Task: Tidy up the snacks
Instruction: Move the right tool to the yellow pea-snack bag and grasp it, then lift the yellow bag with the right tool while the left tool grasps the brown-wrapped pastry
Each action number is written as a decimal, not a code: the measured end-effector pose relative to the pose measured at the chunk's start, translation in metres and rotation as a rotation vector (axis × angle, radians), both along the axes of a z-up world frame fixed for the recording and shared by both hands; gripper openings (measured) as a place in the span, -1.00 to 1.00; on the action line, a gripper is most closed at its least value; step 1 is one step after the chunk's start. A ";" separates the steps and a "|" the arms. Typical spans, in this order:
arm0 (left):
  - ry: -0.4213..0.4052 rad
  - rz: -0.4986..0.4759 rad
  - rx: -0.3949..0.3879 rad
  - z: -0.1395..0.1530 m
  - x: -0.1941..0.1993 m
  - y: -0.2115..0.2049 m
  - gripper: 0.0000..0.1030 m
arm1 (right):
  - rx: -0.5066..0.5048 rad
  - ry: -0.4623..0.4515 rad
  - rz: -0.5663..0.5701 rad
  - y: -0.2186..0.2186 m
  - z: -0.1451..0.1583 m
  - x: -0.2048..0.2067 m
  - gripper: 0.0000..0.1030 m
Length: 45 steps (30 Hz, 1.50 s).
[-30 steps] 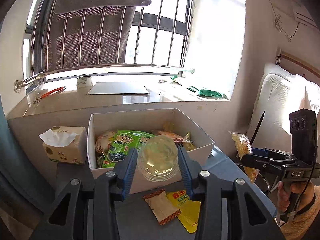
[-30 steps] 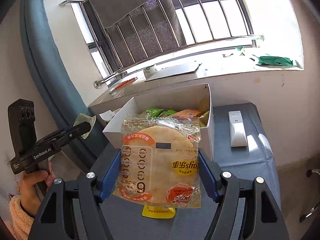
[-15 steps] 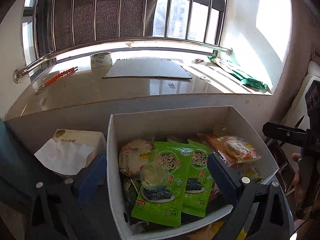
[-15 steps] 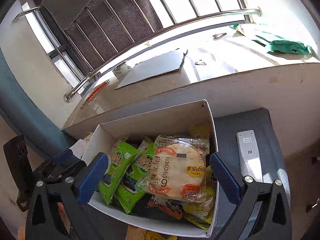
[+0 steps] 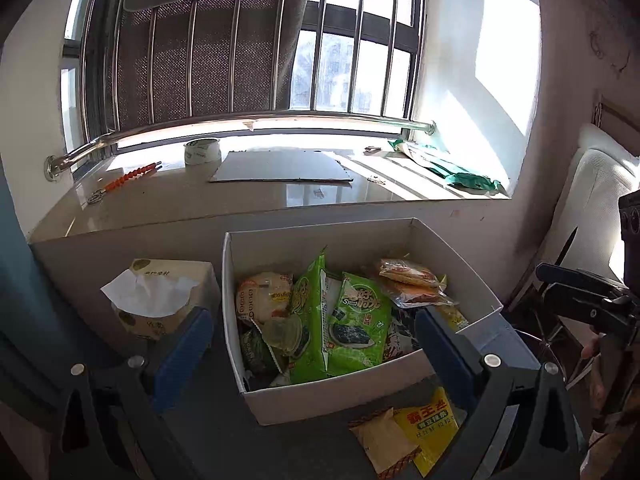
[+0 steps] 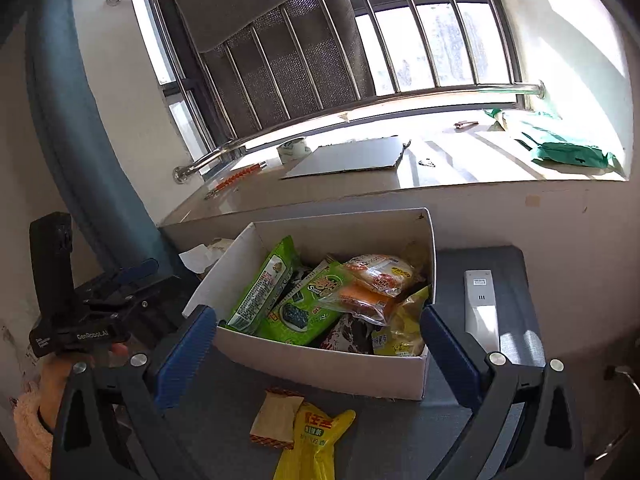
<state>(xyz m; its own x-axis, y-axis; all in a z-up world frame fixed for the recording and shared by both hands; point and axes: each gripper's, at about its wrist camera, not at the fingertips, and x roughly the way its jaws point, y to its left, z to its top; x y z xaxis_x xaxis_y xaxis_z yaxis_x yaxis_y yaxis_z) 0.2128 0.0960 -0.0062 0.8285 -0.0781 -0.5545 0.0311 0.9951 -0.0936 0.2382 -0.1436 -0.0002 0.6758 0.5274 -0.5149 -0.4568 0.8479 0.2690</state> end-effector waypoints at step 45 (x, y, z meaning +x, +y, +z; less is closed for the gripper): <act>0.061 0.050 -0.181 -0.106 -0.168 -0.039 1.00 | -0.273 0.230 0.139 0.048 -0.160 -0.024 -0.42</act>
